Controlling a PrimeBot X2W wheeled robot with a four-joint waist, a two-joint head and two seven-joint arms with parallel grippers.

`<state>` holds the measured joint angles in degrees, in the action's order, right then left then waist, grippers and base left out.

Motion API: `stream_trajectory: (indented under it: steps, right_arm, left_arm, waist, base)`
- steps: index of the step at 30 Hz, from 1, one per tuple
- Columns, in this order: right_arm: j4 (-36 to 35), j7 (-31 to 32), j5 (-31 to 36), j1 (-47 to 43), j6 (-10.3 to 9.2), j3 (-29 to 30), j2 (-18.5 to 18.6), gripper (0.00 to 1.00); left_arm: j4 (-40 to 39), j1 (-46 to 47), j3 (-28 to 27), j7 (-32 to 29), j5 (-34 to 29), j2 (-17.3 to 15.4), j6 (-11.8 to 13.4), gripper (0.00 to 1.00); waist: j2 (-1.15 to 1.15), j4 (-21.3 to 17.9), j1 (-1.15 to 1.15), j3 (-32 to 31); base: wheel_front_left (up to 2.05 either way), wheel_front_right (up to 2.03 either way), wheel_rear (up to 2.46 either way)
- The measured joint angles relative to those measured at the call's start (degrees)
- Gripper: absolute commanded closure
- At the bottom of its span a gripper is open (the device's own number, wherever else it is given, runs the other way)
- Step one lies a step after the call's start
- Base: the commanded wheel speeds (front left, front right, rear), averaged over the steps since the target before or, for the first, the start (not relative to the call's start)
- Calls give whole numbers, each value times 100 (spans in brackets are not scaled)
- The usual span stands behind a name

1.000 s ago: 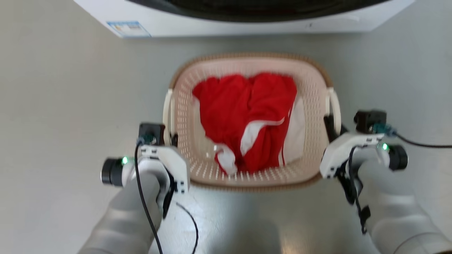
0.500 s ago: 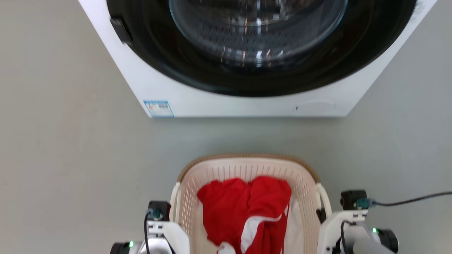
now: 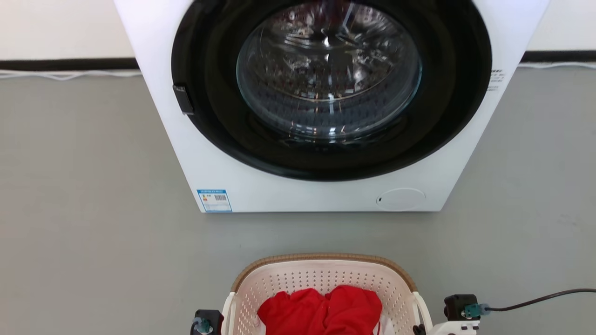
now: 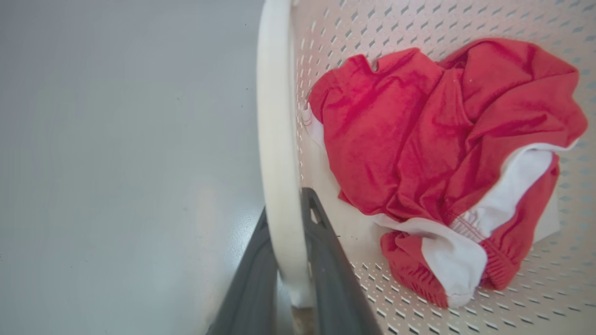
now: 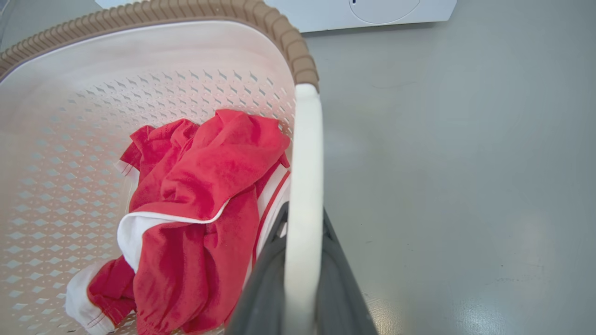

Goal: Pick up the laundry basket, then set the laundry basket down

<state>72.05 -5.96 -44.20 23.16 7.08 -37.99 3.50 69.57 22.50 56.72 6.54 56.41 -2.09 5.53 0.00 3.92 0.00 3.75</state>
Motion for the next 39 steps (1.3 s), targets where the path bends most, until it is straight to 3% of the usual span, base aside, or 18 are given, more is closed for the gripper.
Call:
stream_trajectory:
  steps: [13,39]
  right_arm:
    - [13,57,-504,-257,0,-527,-1,100]
    - [132,-113,-1101,-185,0,-1173,-7,100]
  left_arm:
    - [27,-225,182,-123,114,-10,10,100]
    - [85,-214,410,9,327,-10,36,100]
  waist:
    - [0,-88,0,-363]
    - [0,-120,0,-374]
  base:
    - [0,0,0]
    - [0,0,0]
